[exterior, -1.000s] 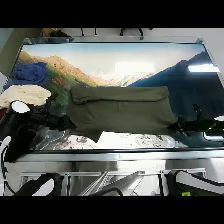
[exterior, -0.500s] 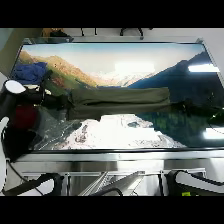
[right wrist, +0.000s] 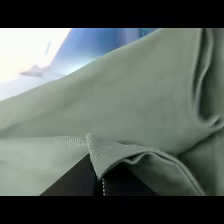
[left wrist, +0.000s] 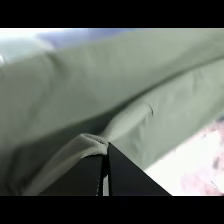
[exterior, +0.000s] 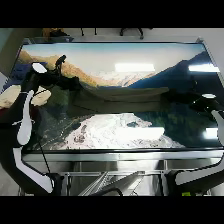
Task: Fold the shirts.
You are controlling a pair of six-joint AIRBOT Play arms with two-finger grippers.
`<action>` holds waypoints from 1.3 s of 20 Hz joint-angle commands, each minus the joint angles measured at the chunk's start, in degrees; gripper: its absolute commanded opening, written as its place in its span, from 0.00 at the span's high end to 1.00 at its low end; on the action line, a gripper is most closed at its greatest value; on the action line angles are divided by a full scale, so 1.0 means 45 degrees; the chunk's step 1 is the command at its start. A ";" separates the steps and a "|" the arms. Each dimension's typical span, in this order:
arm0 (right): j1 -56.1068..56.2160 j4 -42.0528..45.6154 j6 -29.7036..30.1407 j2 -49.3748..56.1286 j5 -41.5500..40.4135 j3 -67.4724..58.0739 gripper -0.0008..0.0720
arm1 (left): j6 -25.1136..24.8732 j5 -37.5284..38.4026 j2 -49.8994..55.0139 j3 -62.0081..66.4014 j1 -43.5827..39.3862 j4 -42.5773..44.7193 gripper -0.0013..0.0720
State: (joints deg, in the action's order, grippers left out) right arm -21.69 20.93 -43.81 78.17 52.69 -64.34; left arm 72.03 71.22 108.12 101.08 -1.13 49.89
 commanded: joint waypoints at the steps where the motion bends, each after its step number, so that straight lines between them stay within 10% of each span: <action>1: 0.0034 -0.0019 0.0763 0.0573 -0.0277 -0.0495 0.67 | 0.0034 0.0049 0.1821 0.1860 -0.0044 -0.0015 0.91; 3: -0.0359 0.0486 0.0753 0.0398 -0.0131 -0.0981 0.44 | 0.0505 0.0233 0.2225 0.2701 -0.0058 -0.0015 0.03; 4: -0.0627 0.0884 0.0738 0.0369 0.0058 -0.1345 0.43 | 0.0758 0.0282 0.2249 0.3084 0.0005 -0.0010 0.02; 6: -0.1117 0.1710 -0.0112 0.0374 0.0248 -0.1841 0.08 | 0.0816 0.0563 0.2234 0.3861 0.0175 -0.0024 0.02; 18: -0.0597 0.1967 -0.0588 0.2137 0.1059 -0.1865 0.09 | 0.1020 0.0826 0.1112 0.3177 -0.0699 -0.0126 0.02; 19: -0.0539 0.1962 -0.0656 0.2220 0.1093 -0.1865 0.19 | 0.1020 0.0811 0.1112 0.3177 -0.0937 -0.0126 0.08; 22: -0.0461 0.1957 -0.0646 0.2220 0.1365 -0.1967 0.76 | 0.1010 0.0729 0.1117 0.3177 -0.1681 -0.0121 0.87; 24: -0.0461 0.1957 -0.0651 0.2215 0.1831 -0.2234 0.96 | 0.1005 0.0471 0.1141 0.3177 -0.2293 -0.0117 0.97; 26: -0.0461 0.1957 -0.0656 0.2142 0.2132 -0.2531 0.96 | 0.1010 0.0355 0.1345 0.3177 -0.2866 -0.0112 0.97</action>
State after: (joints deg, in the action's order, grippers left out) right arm -23.90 30.55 -46.57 87.99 59.90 -74.22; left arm 76.55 73.78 113.43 115.33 -10.70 49.17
